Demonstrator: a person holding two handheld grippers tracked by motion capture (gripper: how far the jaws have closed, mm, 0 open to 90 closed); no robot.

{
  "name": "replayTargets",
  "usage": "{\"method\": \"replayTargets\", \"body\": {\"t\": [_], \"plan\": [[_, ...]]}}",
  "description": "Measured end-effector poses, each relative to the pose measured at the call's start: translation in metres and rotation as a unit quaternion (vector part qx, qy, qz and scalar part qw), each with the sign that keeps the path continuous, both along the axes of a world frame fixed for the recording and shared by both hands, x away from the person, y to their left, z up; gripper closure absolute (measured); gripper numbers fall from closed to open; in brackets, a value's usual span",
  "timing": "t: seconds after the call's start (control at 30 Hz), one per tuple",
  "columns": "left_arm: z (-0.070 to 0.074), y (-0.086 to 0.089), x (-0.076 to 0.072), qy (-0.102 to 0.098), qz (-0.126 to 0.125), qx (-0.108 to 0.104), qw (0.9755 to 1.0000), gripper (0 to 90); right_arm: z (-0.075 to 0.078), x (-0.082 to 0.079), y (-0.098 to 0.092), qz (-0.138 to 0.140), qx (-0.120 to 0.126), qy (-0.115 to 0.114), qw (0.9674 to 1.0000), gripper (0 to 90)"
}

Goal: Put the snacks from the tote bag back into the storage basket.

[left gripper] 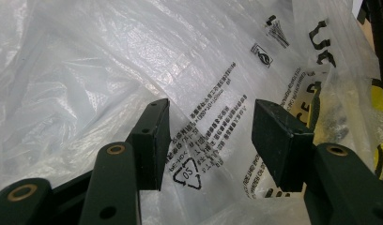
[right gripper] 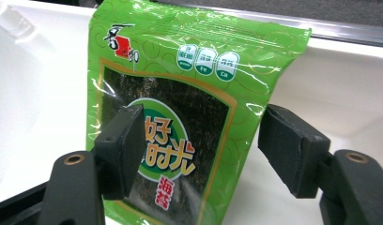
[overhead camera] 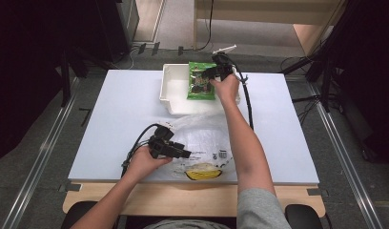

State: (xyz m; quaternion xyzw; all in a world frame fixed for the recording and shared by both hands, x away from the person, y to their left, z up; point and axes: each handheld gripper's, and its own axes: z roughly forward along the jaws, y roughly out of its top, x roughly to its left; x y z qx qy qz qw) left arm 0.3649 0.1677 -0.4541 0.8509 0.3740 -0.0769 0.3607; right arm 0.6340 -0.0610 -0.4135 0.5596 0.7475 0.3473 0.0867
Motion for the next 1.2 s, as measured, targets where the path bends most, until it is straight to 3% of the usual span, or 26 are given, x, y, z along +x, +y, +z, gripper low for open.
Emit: {"method": "replayTargets", "body": {"t": [0.13, 0.4, 0.97, 1.2], "plan": [[0.000, 0.000, 0.000, -0.001, 0.001, 0.000, 1.0000, 48.2, 0.003, -0.003, -0.004, 0.011, -0.003, 0.003, 0.9999, 35.0], [0.000, 0.000, 0.000, 0.000, 0.002, 0.002, 1.0000, 48.2, 0.009, -0.014, -0.013, 0.009, 0.004, -0.002, 0.9999, 36.6], [0.000, 0.000, 0.001, -0.003, 0.005, 0.002, 1.0000, 48.0, 0.028, -0.046, -0.020, 0.049, 0.013, -0.014, 0.9986, 42.2], [0.001, 0.000, 0.001, -0.002, 0.004, 0.003, 1.0000, 48.0, 0.035, -0.065, -0.021, 0.066, 0.035, -0.014, 0.9971, 43.2]]}}
